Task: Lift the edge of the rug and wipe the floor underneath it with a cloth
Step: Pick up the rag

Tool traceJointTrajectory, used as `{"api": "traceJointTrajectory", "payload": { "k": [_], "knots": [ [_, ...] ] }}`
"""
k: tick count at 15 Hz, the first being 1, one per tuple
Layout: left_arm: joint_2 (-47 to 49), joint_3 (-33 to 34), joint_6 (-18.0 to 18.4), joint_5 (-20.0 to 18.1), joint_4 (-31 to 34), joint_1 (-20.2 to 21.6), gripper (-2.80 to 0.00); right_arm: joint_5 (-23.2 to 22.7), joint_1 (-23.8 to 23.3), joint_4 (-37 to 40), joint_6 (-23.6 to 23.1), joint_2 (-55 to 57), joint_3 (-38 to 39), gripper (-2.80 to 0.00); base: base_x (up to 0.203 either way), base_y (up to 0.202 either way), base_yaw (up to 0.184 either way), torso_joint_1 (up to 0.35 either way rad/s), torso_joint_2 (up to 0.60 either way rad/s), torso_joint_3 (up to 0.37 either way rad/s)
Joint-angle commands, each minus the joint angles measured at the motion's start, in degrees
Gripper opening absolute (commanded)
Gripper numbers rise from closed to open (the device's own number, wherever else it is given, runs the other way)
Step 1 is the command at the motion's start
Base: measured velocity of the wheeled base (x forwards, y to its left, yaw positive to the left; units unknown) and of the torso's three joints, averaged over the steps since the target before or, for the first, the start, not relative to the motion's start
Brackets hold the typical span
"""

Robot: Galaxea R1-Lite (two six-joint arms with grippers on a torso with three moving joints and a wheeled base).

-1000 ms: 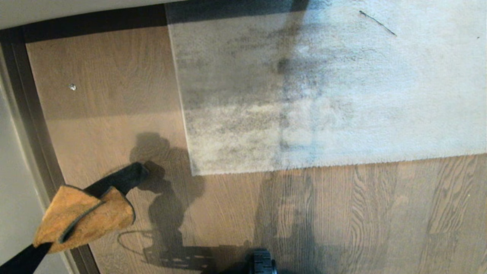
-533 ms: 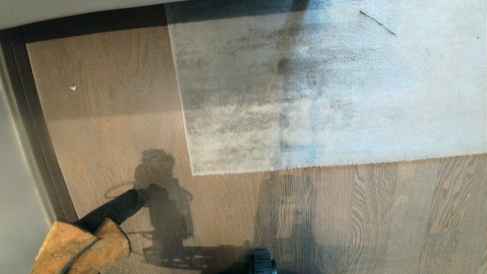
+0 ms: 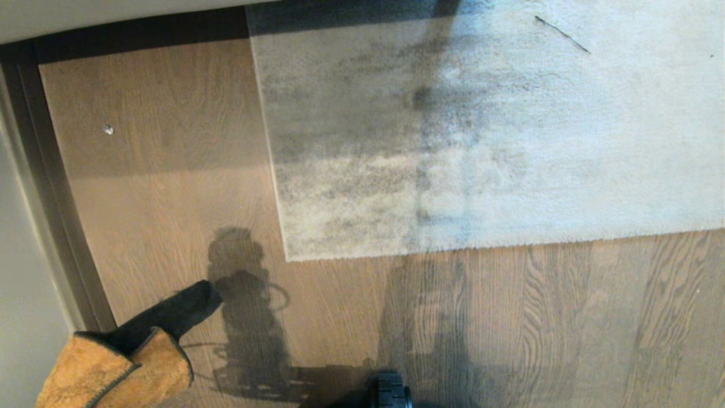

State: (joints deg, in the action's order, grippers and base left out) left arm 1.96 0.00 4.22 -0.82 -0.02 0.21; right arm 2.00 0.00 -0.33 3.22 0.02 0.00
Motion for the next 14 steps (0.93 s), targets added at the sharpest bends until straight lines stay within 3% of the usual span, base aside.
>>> {"api": "traceJointTrajectory", "payload": {
  "k": [1, 14],
  "knots": [
    [-1.96, 0.00, 0.09, 0.03, -0.06, -0.02, -2.80, 0.02, 0.00, -0.02, 0.03, -0.02, 0.00, -2.80, 0.000, 0.000, 0.000, 0.000, 0.00, 0.000],
    [-1.96, 0.00, -0.44, 0.20, 0.02, 0.06, -2.80, 0.02, 0.00, -0.02, 0.03, -0.02, 0.00, -2.80, 0.000, 0.000, 0.000, 0.000, 0.00, 0.000]
  ]
}}
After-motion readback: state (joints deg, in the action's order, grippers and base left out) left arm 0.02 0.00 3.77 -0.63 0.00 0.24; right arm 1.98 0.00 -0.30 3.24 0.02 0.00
